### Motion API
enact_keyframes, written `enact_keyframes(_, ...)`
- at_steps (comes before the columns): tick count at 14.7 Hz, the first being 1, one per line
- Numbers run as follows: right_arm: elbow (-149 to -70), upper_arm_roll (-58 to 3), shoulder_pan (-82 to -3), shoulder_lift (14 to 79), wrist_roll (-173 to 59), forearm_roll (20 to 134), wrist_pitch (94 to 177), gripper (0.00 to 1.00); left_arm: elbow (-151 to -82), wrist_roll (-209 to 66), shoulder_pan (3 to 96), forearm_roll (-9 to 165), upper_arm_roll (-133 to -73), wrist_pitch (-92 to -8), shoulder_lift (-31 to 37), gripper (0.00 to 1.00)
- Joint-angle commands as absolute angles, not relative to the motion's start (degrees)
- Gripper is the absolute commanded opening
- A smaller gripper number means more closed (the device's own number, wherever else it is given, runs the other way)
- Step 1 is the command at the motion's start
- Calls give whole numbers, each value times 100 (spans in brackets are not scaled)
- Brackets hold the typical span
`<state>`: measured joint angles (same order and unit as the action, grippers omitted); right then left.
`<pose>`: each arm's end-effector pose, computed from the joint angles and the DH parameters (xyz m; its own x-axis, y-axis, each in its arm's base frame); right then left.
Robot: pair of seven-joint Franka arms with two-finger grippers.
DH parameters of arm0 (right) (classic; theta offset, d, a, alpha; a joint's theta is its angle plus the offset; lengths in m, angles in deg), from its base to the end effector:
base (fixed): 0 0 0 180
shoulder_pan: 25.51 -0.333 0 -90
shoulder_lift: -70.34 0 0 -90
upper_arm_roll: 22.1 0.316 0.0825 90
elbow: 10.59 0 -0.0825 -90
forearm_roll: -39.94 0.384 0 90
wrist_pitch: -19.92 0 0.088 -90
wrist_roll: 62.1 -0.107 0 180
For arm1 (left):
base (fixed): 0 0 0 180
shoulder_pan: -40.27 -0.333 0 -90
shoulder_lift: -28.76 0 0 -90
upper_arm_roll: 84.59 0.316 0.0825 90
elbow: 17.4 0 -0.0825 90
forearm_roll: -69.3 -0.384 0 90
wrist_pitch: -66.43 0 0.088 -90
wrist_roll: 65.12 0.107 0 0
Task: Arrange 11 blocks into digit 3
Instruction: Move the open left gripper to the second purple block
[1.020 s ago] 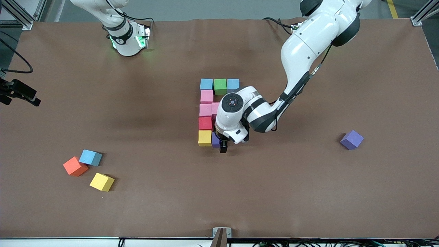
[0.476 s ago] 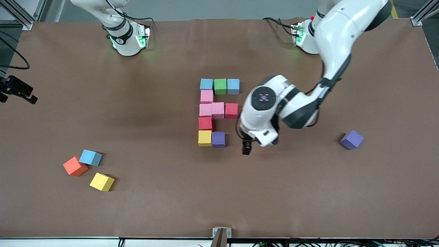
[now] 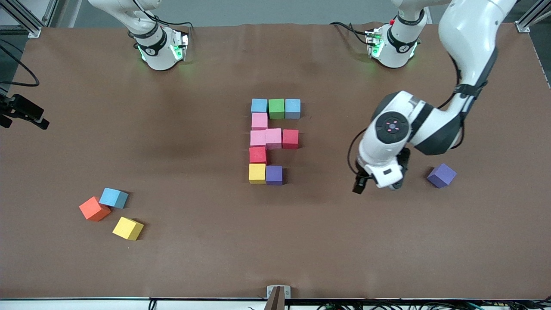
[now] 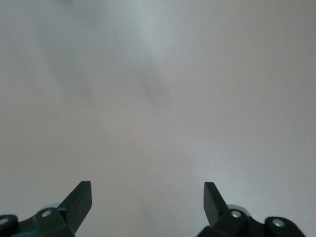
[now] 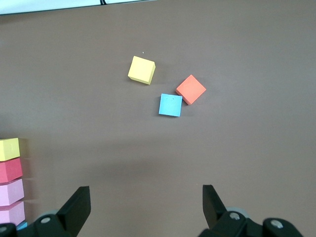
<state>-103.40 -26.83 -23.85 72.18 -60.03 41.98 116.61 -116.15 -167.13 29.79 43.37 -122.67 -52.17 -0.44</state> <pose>0.5528 -0.0592 0.6298 0.9918 -0.0791 0.1008 -0.0760 -0.9965 -0.0346 0.6083 -0.2422 0.3367 0.4285 0.8993 0.0878 0.9034 -0.4282 -0.0228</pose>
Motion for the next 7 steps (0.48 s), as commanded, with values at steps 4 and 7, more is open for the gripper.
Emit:
enact_keyframes(4,-10349,-2650,-2401,7245,-5973,4152,11633,100,-12514,-14400,1551,4337,-12536,-5336,442,100)
enact_keyframes(7,-10305,-2658,-2393,7236,-5973,4135,11660,100,-12568,-13064,996,4337,-12563,-5336,363,100)
